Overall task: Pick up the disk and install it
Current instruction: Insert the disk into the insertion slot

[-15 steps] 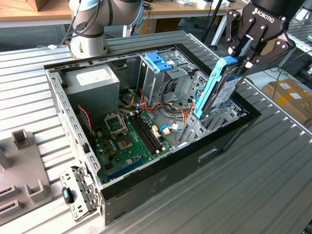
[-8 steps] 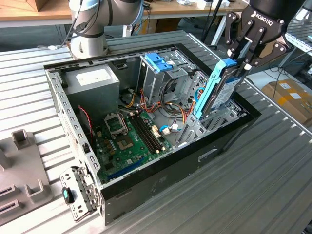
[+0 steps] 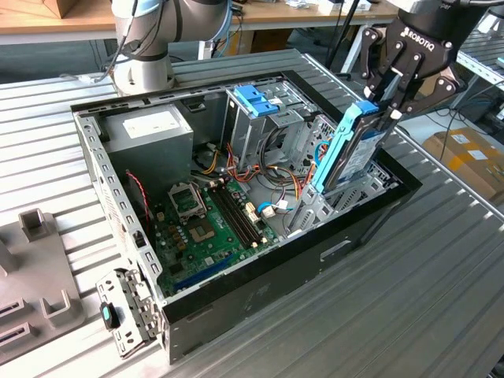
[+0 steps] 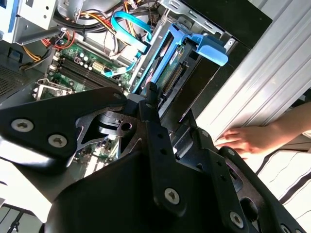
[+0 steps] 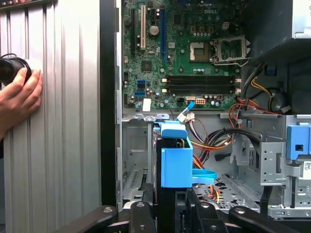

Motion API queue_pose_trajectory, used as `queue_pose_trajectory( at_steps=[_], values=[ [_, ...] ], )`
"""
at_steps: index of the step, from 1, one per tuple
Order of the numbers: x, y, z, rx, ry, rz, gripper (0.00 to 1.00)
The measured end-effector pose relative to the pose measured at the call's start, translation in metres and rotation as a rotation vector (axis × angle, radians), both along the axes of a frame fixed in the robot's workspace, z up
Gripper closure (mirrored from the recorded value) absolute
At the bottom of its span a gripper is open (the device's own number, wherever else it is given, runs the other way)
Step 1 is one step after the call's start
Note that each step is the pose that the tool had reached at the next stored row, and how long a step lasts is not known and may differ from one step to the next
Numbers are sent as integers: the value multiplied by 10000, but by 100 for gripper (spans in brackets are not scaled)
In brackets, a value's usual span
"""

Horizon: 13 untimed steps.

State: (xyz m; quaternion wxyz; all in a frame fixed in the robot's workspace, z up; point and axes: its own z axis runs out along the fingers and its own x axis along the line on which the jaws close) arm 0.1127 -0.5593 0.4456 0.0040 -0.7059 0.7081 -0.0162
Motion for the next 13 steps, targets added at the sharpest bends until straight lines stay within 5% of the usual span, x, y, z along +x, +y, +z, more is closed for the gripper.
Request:
queue_pose_trajectory(
  at_steps=[13],
  values=[
    [1, 0, -382, 0, 0, 0, 65]
  ],
)
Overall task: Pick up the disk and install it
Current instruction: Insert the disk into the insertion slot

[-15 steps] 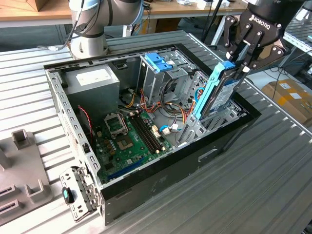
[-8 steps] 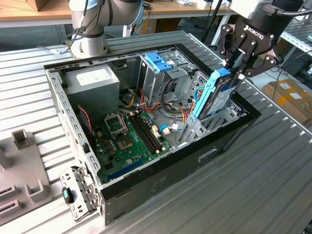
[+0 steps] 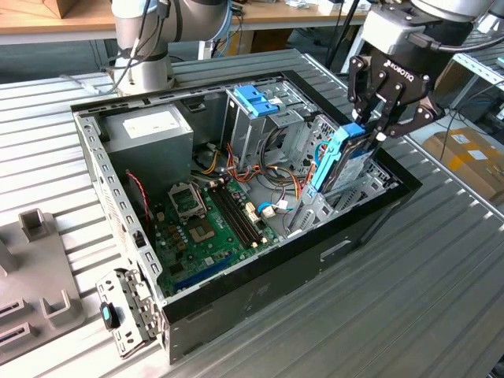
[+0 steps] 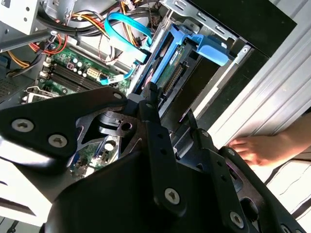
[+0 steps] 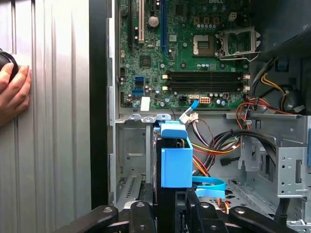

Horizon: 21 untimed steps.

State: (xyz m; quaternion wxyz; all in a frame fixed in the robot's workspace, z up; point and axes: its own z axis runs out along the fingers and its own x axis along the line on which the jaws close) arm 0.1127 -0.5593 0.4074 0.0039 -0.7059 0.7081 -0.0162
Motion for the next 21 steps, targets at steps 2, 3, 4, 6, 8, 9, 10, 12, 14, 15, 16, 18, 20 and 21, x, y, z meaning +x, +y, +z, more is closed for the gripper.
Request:
queue_pose_trajectory(
  at_steps=[2, 3, 4, 6, 8, 9, 10, 12, 14, 15, 16, 18, 20, 21],
  values=[
    [0, 0, -90, 1, 0, 0, 65],
    [0, 0, -128, 1, 1, 0, 65],
    [0, 0, -147, 1, 1, 0, 65],
    [0, 0, -214, 1, 0, 0, 65],
    [0, 0, -257, 1, 0, 0, 65],
    [1, 0, -279, 1, 0, 0, 65],
    [1, 0, -298, 1, 0, 0, 65],
    [1, 0, -311, 0, 0, 0, 65],
    [1, 0, -311, -1, 0, 0, 65],
    [1, 0, -311, -3, 0, 0, 65],
    [1, 0, -310, -5, 0, 0, 64],
    [0, 0, -311, -3, 0, 0, 52],
    [1, 0, -311, -4, 0, 0, 52],
    [1, 0, -318, -3, 0, 0, 52]
  ],
)
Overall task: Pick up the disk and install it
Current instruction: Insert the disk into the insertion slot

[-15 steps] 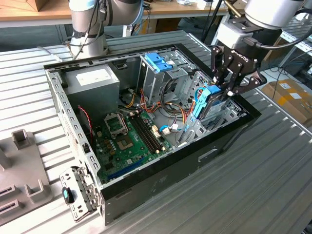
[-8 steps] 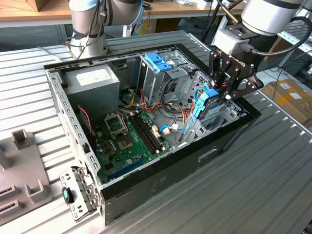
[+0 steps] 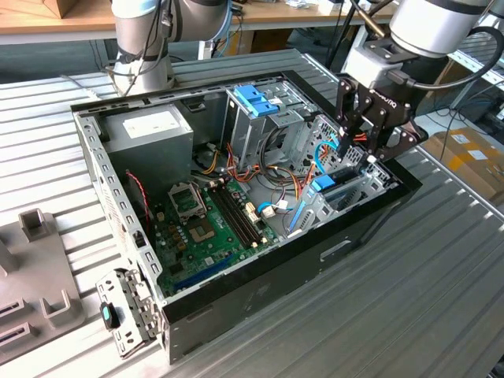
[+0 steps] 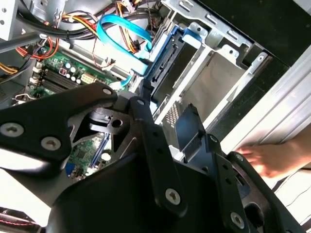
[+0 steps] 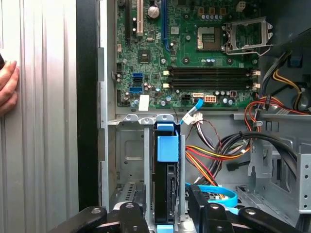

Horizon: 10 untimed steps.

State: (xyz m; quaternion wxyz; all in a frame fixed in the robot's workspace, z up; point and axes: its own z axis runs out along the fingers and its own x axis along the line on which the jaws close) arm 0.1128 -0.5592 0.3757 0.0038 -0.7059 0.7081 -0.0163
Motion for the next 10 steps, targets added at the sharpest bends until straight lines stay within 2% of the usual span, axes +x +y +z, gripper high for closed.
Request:
queue_pose_trajectory(
  at_steps=[4, 6, 10],
  values=[
    [-6, 0, -69, -1, 0, 0, 52],
    [-15, 0, -136, -2, 0, -1, 52],
    [-36, 0, -218, -5, 0, 0, 52]
  ],
)
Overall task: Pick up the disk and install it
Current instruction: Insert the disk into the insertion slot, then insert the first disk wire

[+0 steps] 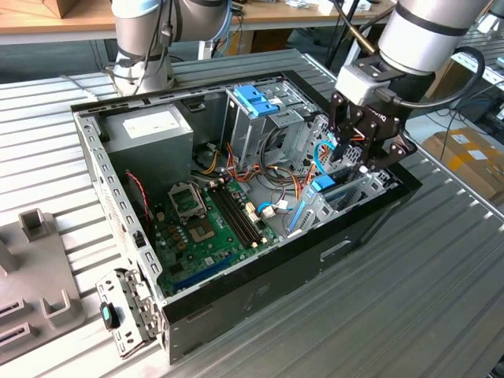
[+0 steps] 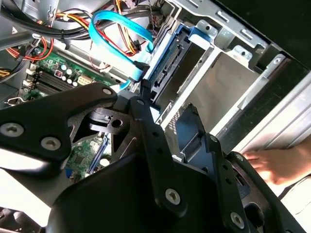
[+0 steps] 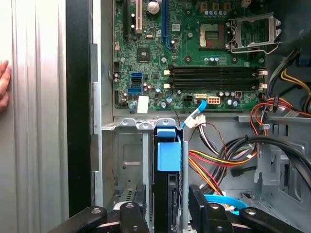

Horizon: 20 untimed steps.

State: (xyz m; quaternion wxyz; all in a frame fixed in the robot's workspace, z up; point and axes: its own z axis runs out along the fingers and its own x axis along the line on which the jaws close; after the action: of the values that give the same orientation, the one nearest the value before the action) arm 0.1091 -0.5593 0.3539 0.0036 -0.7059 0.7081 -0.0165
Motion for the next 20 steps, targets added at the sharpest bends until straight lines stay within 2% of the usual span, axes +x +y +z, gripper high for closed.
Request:
queue_pose_trajectory(
  at_steps=[2, 17, 20],
  values=[
    [0, 0, -27, -15, 0, 1, 52],
    [0, 0, -37, -42, 0, 1, 52],
    [0, 0, 15, -44, 0, 1, 52]
  ],
)
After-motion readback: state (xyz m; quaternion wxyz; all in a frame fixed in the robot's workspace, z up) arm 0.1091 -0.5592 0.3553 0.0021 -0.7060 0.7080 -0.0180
